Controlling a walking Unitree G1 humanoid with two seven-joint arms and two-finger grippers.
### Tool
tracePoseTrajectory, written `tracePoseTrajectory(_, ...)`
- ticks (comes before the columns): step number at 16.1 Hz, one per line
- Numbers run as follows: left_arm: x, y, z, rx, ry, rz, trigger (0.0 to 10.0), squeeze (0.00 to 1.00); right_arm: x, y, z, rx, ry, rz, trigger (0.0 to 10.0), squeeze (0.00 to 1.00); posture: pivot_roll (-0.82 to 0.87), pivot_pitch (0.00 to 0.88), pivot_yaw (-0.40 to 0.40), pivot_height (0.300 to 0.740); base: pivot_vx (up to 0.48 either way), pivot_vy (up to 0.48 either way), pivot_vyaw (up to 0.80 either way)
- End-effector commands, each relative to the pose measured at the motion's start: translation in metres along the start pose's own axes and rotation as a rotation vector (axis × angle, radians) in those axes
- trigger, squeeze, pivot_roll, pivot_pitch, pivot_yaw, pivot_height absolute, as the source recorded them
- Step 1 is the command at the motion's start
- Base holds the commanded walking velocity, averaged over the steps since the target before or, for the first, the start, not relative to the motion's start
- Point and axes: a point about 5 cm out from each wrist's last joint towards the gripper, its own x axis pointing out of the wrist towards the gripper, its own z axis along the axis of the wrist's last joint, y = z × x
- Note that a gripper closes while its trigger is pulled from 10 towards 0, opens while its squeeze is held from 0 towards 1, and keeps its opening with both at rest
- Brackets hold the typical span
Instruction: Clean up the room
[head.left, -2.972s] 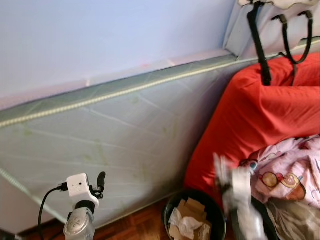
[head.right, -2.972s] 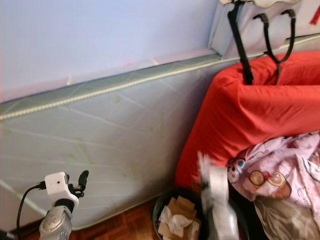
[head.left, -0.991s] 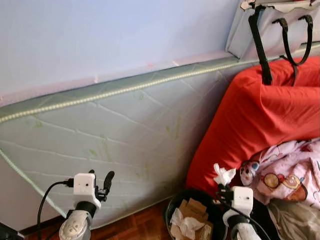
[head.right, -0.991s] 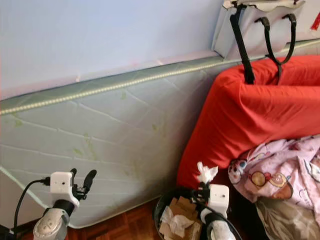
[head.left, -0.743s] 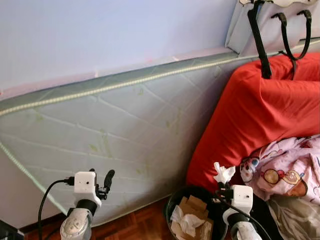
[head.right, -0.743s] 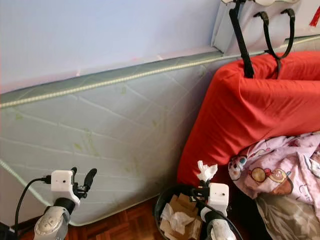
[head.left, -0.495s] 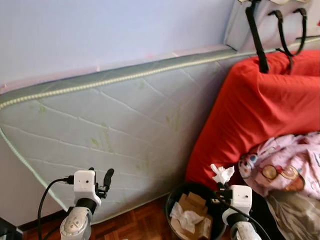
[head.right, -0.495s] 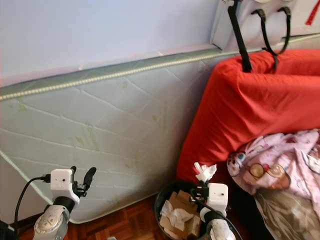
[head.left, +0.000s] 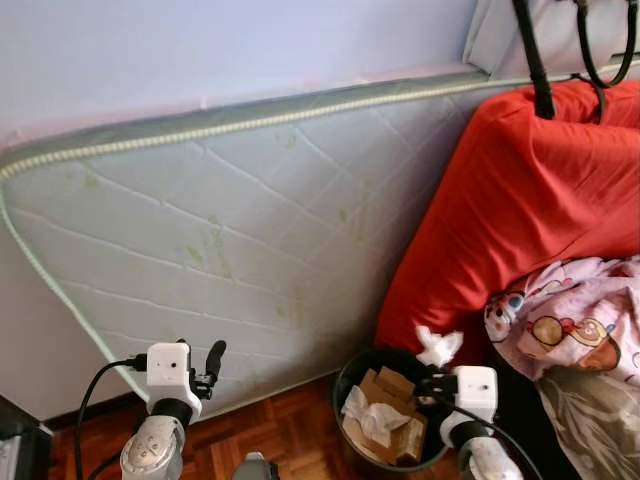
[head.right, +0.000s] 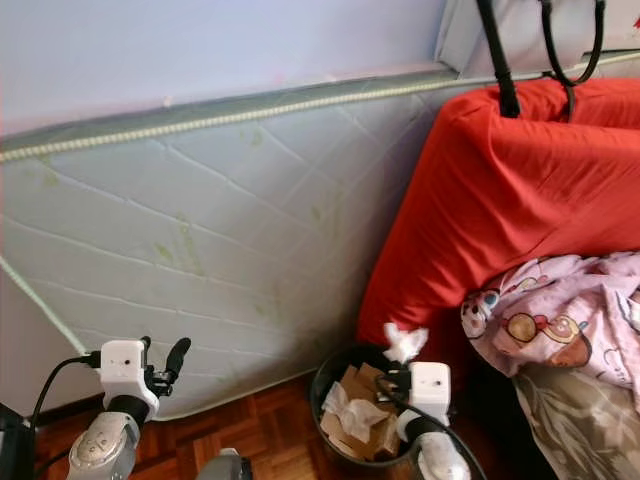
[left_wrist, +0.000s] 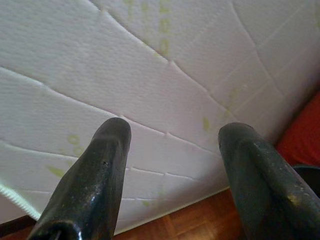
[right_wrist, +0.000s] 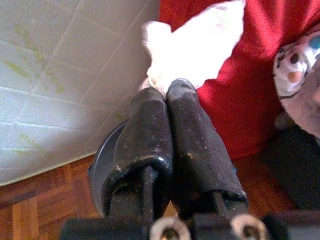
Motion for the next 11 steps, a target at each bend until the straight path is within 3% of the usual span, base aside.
tracePoseTrajectory(1,0.0034,0.0007,0.0044,-0.007,-0.011,0.001,10.0,0.0,0.0004,-0.0004,-0.0018,-0.005,0.017,0.002,10.0,0.0,0.03,0.045,-0.02,0.665,0.0,0.0,0.0)
tracePoseTrajectory(9,0.0036,0.0002,0.0103,-0.034,-0.029,0.015,10.0,0.0,0.0012,-0.0026,-0.0098,-0.022,0.087,0.032,10.0,0.0,0.05,0.1,-0.025,0.625,0.0,0.0,0.0)
tracePoseTrajectory(11,0.0008,-0.0005,0.01,-0.053,-0.024,0.018,10.0,0.0,0.0033,-0.0076,-0.0103,0.017,0.115,0.0,10.0,0.0,0.05,0.14,-0.026,0.625,0.0,0.0,0.0)
